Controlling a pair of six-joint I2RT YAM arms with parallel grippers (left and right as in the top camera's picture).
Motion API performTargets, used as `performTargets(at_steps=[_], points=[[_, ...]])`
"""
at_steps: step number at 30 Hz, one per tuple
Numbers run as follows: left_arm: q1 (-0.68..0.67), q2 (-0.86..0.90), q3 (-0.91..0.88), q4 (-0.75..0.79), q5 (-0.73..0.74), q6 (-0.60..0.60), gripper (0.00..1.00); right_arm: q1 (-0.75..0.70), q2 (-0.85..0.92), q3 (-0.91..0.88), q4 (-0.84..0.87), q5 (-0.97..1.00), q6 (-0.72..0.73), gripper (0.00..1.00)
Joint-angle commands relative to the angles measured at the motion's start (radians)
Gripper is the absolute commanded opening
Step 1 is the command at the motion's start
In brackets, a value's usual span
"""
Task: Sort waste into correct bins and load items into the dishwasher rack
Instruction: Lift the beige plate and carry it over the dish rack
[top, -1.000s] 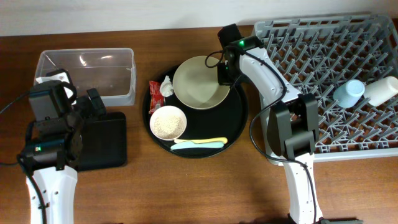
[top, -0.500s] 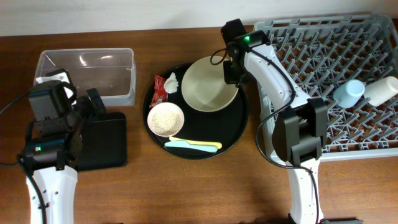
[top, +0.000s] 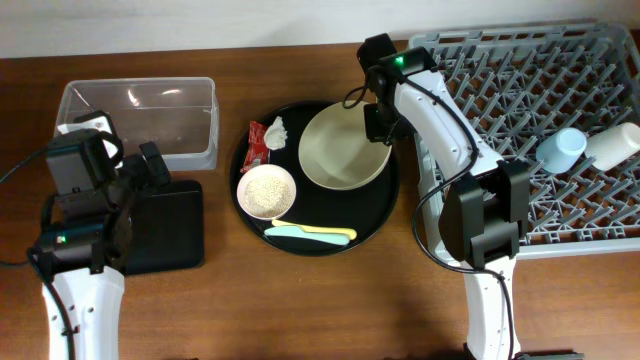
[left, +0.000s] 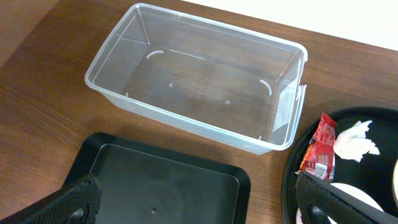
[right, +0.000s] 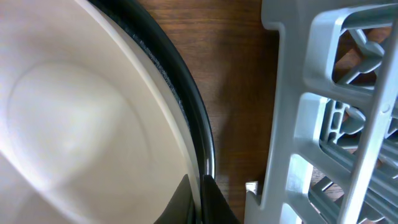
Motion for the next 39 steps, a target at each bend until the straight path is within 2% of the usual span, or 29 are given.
performTargets(at_steps=[1, 6, 11, 23, 35, 39], points=[[0.003, -0.002, 0.016, 0.001, 0.01, -0.013, 1.0, -0.001, -0.061, 0.012, -0.005, 0.059, 0.0, 0.04], [0.003, -0.002, 0.016, 0.001, 0.01, -0.013, 1.0, -0.001, -0.138, 0.013, -0.01, 0.241, -0.026, 0.04], [0.003, -0.002, 0.016, 0.001, 0.01, -0.013, 1.0, -0.001, -0.222, 0.013, 0.0, 0.294, -0.053, 0.04], [0.003, -0.002, 0.016, 0.001, 0.01, -0.013, 1.0, -0.001, -0.318, 0.013, 0.062, 0.634, -0.27, 0.04], [0.003, -0.002, 0.016, 0.001, 0.01, -0.013, 1.0, -0.001, -0.349, 0.014, 0.183, 0.715, -0.387, 0.04], [0.003, -0.002, 0.016, 0.001, 0.01, -0.013, 1.0, -0.012, -0.372, 0.014, 0.269, 0.802, -0.536, 0.04]])
